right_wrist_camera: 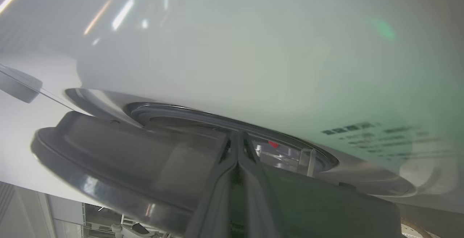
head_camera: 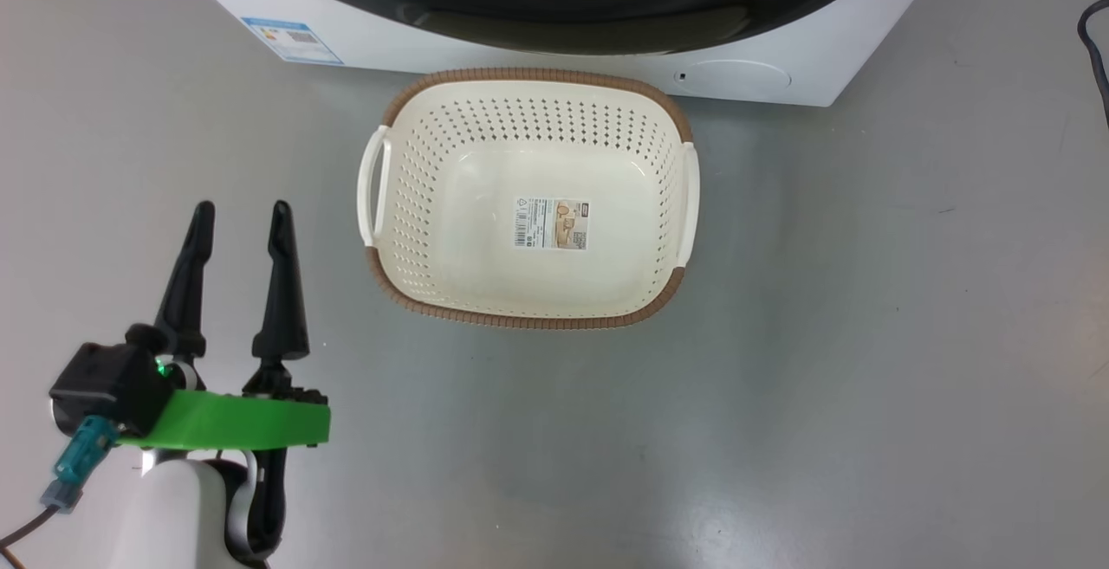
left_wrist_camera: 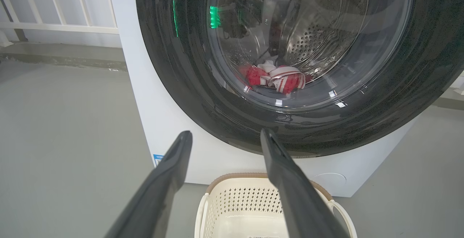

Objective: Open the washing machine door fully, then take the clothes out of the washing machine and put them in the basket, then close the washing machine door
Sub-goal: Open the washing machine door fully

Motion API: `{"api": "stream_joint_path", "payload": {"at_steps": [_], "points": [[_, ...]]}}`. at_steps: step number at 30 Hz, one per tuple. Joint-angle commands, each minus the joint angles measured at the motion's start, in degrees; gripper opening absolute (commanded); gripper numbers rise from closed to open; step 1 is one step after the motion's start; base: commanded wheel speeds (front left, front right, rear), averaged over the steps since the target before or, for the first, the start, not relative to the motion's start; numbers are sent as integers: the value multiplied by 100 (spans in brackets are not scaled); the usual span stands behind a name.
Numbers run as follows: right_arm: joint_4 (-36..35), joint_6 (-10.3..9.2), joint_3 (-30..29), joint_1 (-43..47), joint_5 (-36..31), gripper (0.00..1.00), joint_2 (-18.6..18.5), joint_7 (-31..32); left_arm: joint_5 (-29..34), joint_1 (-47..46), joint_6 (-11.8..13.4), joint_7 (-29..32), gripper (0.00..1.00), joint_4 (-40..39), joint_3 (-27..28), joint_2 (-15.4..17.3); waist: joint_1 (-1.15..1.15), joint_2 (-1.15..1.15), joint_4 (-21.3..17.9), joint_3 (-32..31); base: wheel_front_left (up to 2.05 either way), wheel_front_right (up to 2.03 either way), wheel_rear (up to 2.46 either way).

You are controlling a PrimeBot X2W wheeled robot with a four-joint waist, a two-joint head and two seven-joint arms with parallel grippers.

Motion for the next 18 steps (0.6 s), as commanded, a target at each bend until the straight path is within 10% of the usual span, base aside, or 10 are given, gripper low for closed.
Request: {"api": "stream_joint_path", "payload": {"at_steps": [1, 18], "points": [[-152, 9, 67, -77, -28, 0, 135, 40, -16, -83, 47, -47, 100, -152, 185, 126, 0, 0, 2, -3, 0, 0, 0], [-336, 9, 318, 602, 6, 0, 283, 481, 74, 105, 52, -47, 100, -30, 262, 126, 0, 0, -141, -566, 0, 0, 0]]}}
